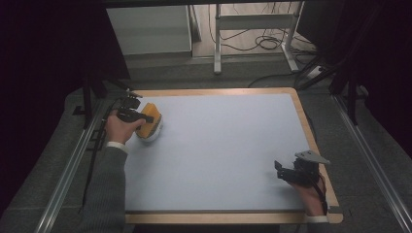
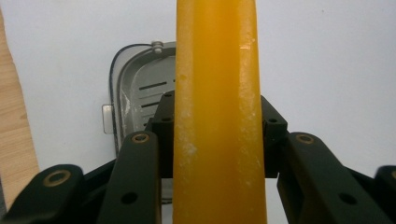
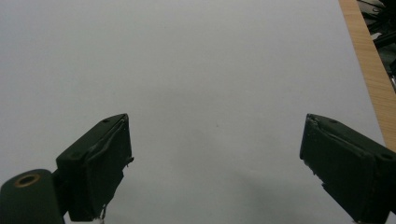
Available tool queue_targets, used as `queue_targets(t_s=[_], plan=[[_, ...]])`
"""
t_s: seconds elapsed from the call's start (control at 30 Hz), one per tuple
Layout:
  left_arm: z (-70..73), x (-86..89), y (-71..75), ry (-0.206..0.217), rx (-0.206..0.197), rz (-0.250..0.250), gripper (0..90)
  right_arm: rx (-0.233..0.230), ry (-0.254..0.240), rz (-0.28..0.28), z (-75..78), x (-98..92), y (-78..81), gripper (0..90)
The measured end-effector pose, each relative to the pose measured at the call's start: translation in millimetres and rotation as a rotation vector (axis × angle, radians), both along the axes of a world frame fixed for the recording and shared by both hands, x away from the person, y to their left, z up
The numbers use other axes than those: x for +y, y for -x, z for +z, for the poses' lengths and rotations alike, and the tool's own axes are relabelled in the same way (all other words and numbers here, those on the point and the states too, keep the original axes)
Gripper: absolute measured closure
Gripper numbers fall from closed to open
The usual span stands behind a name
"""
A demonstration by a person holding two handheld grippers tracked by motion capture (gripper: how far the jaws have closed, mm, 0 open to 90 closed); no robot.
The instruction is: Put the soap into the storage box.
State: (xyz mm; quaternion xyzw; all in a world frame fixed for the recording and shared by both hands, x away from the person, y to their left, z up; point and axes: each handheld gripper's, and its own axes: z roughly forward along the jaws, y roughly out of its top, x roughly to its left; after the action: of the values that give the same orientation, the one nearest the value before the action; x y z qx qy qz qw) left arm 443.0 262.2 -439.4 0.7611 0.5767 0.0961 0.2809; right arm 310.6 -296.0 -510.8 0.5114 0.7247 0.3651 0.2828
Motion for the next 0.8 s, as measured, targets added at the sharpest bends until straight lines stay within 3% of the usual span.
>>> queue_targets(t_s=[0.47, 0.8], plan=[[-12.4, 7.8, -13.8, -0.005, 0.02, 0.051, 60.8, 0.006, 0.002, -0.006, -1.1, -1.3, -0.4, 8.9], [-20.7, 7.0, -20.3, -0.009, 0.04, 0.061, 60.7, 0.006, 0.004, -0.006, -2.1, -0.8, -0.6, 8.9]])
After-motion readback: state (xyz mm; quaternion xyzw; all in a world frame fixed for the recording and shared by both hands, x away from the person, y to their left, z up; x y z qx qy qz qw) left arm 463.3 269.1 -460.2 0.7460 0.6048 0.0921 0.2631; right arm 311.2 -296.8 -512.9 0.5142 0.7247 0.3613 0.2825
